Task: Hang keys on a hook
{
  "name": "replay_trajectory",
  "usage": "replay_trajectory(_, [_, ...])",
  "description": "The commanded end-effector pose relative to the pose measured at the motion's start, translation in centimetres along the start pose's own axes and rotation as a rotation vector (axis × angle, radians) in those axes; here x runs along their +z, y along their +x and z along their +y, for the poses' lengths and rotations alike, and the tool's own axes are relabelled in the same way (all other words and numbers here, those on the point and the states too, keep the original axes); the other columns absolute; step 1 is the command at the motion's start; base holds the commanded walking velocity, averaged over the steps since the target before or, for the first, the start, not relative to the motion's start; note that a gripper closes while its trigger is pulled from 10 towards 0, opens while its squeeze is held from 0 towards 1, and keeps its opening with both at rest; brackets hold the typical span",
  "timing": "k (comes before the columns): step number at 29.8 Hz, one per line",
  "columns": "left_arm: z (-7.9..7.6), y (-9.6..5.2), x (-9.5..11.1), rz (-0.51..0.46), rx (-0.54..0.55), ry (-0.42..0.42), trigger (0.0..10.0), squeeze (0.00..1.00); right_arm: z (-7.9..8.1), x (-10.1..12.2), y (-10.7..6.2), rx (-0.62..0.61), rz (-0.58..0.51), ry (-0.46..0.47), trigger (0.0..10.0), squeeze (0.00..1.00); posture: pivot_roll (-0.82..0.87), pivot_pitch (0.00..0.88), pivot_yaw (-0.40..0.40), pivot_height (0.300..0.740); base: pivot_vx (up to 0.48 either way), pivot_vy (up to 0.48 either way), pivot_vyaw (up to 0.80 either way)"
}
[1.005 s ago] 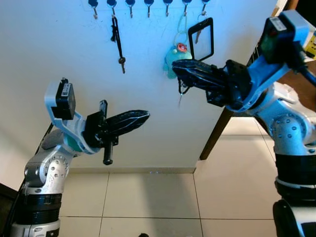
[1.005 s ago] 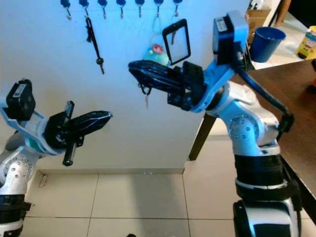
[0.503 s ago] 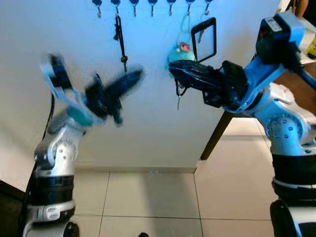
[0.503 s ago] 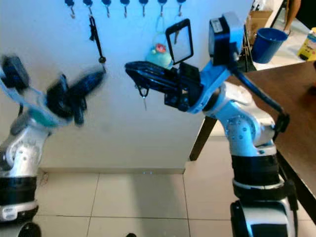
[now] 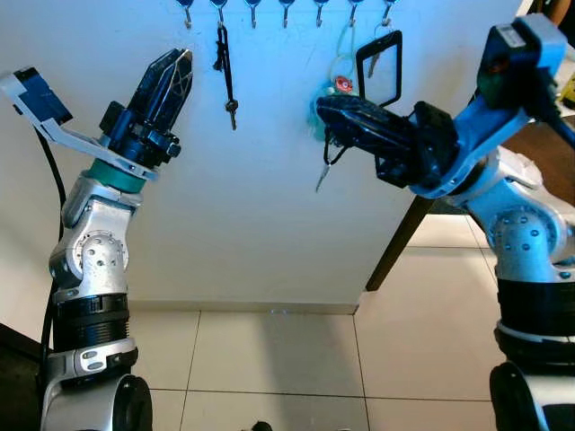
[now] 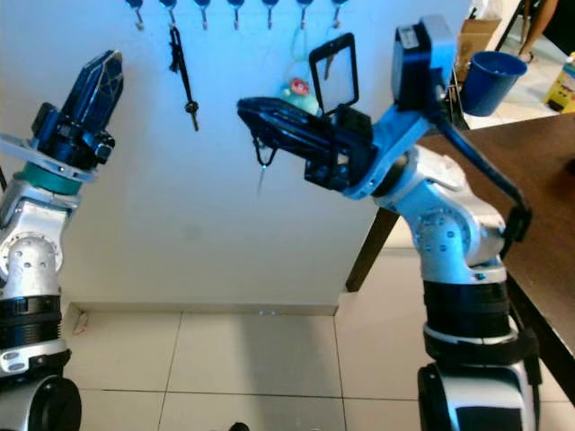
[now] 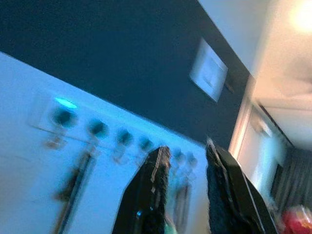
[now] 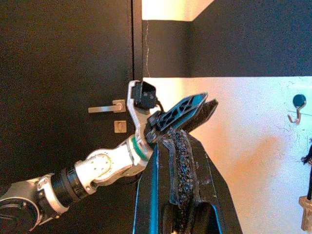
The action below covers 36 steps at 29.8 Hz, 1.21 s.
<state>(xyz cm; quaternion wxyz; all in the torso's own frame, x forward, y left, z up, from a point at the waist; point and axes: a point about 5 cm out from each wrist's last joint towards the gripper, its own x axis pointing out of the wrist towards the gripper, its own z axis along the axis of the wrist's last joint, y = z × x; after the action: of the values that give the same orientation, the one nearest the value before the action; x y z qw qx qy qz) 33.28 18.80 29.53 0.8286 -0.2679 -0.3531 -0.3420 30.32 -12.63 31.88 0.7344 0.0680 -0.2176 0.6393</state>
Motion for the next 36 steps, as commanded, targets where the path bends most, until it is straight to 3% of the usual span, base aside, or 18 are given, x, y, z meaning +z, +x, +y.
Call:
replay_trajectory(1, [0.0,0.0,0.5,-0.039,-0.004,-0.019,10.0,1.00,0.0,0.0,-0.2,-0.008,-0.024,0.002,10.0,0.00,-0.09,0.044,0.070,0.740,0.000,0.000,0.00])
replay_trajectory(5, [-1.0,0.3,0.3,-0.030,-0.071,-0.047,10.0,1.00,0.1,0.0,-0.3,-0.014,-0.028,0.003,10.0,0.00,-0.09,0.045,0.070,0.740,0.000,0.000,0.00])
replay_trajectory(13, [-1.6,0.8,0.0,-0.009,-0.099,-0.038,10.0,1.00,0.1,0.1,-0.3,-0.020,-0.034,0.004,10.0,0.00,-0.09,0.044,0.072,0.740,0.000,0.000,0.00])
replay_trajectory(16, [-2.7,0.8,-0.5,0.049,-0.189,-0.038,10.0,1.00,0.1,0.2,-0.3,-0.018,-0.043,0.006,10.0,0.00,-0.09,0.044,0.074,0.740,0.000,0.000,0.00])
replay_trajectory(17, [-3.5,0.7,-1.0,0.112,-0.262,-0.011,10.0,1.00,0.1,0.3,-0.3,-0.015,-0.049,0.008,10.0,0.00,-0.09,0.043,0.073,0.740,0.000,0.000,0.00])
replay_trajectory(19, [-3.5,0.7,-1.0,0.112,-0.262,-0.011,10.0,1.00,0.1,0.3,-0.3,-0.015,-0.049,0.008,10.0,0.00,-0.09,0.043,0.073,0.740,0.000,0.000,0.00])
replay_trajectory(21, [-4.9,-0.1,-2.6,0.301,-0.411,0.068,10.0,1.00,0.1,0.3,-0.2,-0.008,-0.047,0.017,10.0,0.00,-0.09,0.045,0.070,0.740,0.000,0.000,0.00])
replay_trajectory(22, [-4.9,-0.1,-2.6,0.301,-0.411,0.068,10.0,1.00,0.1,0.3,-0.2,-0.008,-0.047,0.017,10.0,0.00,-0.09,0.045,0.070,0.740,0.000,0.000,0.00])
replay_trajectory(24, [-5.5,-1.0,-3.5,0.413,-0.496,0.092,10.0,1.00,0.1,0.3,-0.1,0.002,-0.039,0.026,10.0,0.00,-0.09,0.044,0.067,0.740,0.000,0.000,0.00])
replay_trajectory(36, [-6.4,-1.5,-4.8,0.458,-0.527,0.051,10.0,1.00,0.2,-0.2,0.3,0.017,-0.032,0.047,10.0,0.00,-0.08,0.039,0.065,0.740,0.000,0.000,0.00])
